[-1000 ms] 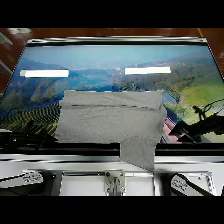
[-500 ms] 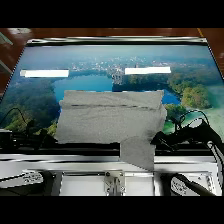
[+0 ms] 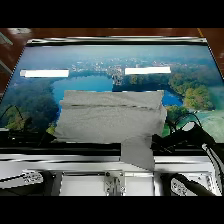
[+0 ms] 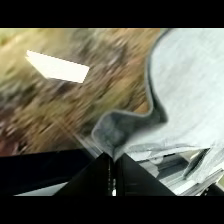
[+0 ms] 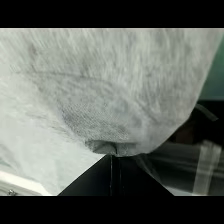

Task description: Fold the shirts.

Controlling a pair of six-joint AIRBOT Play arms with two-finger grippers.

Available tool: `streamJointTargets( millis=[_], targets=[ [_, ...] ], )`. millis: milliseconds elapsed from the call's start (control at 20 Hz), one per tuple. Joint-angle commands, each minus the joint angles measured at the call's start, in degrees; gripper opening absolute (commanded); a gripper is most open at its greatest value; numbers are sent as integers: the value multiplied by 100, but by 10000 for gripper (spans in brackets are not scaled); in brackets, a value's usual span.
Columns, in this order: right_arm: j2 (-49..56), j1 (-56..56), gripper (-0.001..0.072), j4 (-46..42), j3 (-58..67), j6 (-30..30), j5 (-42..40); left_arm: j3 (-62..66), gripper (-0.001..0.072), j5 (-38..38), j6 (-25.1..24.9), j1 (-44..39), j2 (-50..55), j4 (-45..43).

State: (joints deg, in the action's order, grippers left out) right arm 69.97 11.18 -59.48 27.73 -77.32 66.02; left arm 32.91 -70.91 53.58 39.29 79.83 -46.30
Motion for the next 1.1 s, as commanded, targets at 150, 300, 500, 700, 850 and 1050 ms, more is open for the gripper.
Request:
streamJointTargets(
  millis=[150, 300, 500, 700, 850, 1050],
  targets=[
    [-157, -28, 57, 146, 1394, -485, 70, 1008, 35, -192, -31, -315, -138, 605],
    [433, -28, 57, 363, 2452, -564, -22, 1808, 35, 35, 258, -1008, 44, 627],
    [1419, -28, 57, 522, 3805, -734, -413, 3136, 36, 540, 855, -1722, 636, 647],
    [2291, -31, 57, 811, 4645, -787, -800, 4398, 37, 640, 1434, -2026, 1591, 654],
    [2739, -33, 58, 957, 4868, -772, -1207, 4942, 37, 647, 1486, -2310, 2234, 651],
    [3077, -33, 61, 955, 4870, -752, -1419, 5049, 36, 706, 1753, -2413, 2876, 645]
  ],
)
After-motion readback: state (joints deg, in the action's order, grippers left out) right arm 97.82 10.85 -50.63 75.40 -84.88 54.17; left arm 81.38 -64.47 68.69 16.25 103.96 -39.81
